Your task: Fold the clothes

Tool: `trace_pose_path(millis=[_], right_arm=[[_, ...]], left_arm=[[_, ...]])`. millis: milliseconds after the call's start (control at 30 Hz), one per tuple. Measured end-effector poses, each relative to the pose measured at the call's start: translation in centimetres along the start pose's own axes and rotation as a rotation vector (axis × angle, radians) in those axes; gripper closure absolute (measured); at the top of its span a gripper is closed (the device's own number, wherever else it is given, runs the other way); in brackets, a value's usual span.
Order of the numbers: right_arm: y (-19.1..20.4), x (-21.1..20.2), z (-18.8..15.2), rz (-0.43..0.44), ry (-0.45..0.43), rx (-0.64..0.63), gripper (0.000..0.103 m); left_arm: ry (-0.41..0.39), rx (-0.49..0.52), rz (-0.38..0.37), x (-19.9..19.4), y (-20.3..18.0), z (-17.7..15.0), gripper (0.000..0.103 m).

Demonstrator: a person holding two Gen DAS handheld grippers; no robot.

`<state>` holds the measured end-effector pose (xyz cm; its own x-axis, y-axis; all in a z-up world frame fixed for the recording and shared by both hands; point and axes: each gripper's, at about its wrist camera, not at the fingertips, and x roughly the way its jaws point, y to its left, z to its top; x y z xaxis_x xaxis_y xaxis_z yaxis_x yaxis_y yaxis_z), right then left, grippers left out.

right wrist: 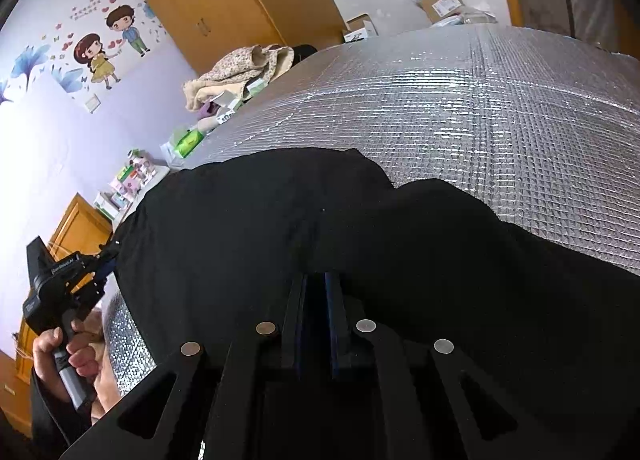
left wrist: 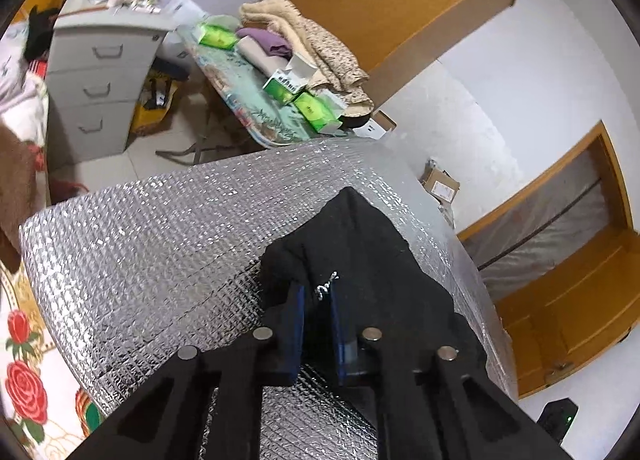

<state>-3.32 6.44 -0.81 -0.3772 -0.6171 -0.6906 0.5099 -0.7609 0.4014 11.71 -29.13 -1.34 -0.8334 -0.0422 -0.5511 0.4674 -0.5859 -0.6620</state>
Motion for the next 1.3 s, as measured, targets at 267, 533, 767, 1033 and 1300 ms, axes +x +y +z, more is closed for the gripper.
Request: trace_pose_path(millis=[267,533,767,1033,1300], right_arm=[[0.0,0.0,0.1,-0.001,0.001,-0.003,0.093],[0.4,-0.1,0.2,-0.021,0.003,-0.018,0.094],[1.3,-2.0,0.4,-0.026,-0.041,-0.042,0.091],[-0.1,-3.5,0.1,-0.047,-0.059,0.007,0.091],[-2.1,-4.7,-0.7,-0.071,-0.068,0.072,0.091]], left_arm=[[-0.028,0.062,-0.033,-1.2,-1.8,0.7,0.093],[-0.09,0.248,-0.135,-3.1,-8.2,1.1,0.095],[-0.087,0.415,-0.273,-4.3,-14.4,-0.3,0.097],[0.005,0.622,-0.441,-3.9,-20.9,-4.8,0.099],[0.204,0.802,-0.608,-1.9,-24.8,-11.7,0.099]])
